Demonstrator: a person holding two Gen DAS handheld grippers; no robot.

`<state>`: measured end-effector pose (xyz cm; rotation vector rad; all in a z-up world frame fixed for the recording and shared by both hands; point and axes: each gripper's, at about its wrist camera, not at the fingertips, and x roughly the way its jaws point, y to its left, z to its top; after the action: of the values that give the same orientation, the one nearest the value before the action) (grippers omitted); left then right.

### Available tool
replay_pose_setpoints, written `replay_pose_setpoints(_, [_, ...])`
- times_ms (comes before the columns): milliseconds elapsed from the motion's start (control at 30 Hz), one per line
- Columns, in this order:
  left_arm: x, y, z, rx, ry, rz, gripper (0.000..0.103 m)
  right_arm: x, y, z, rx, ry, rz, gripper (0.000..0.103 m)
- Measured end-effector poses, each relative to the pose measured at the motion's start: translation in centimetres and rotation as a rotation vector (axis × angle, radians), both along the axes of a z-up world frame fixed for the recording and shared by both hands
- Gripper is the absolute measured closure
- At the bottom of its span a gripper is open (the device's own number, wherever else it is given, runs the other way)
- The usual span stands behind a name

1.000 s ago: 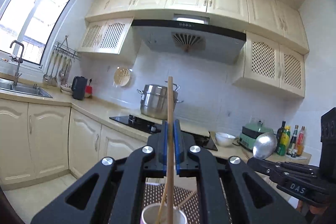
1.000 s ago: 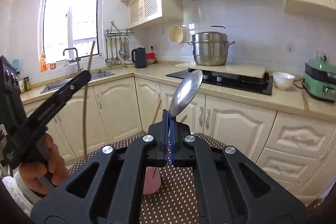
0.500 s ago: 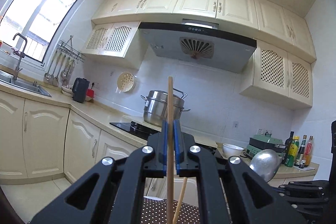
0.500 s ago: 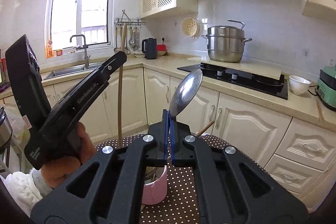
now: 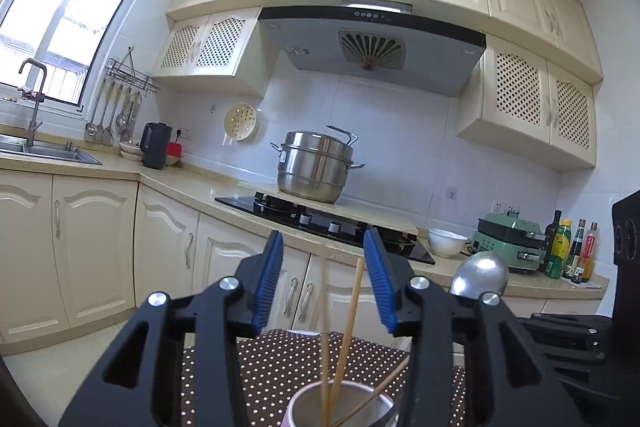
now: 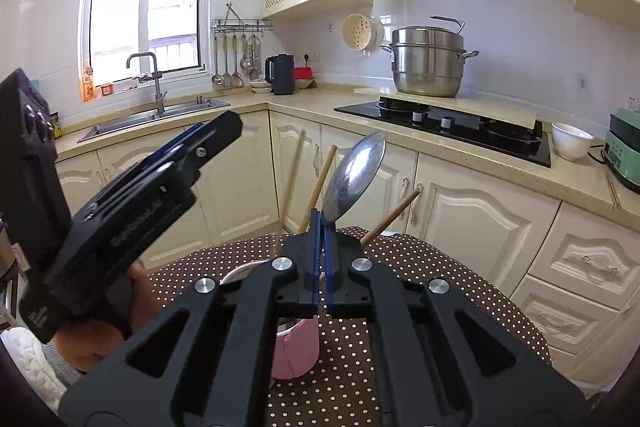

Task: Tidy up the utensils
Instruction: 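Drop the chopstick and the spoon into the pink cup, opening both tools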

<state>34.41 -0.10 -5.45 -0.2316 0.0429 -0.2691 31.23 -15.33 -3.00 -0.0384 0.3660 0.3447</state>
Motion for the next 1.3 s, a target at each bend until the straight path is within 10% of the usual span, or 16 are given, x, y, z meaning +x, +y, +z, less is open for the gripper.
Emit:
replay_pose_setpoints(700, [-4.9,1.3,0.1,0.107,0.281,0.04,0.041,-1.2,-0.6,0.3,0.095,0.1,-0.068,0.098])
replay_pose_setpoints(833, [-6.3,1.6,0.5,0.116,0.314,0.026,0.038,-2.4,-0.9,0.9,0.123,0.081,-0.082,0.048])
replay_pose_setpoints(1300, [-10.0,3.1,-2.0,0.151,0.53,0.046,0.035,-6.7,-1.9,-1.3,0.047,0.175,-0.061,0.046])
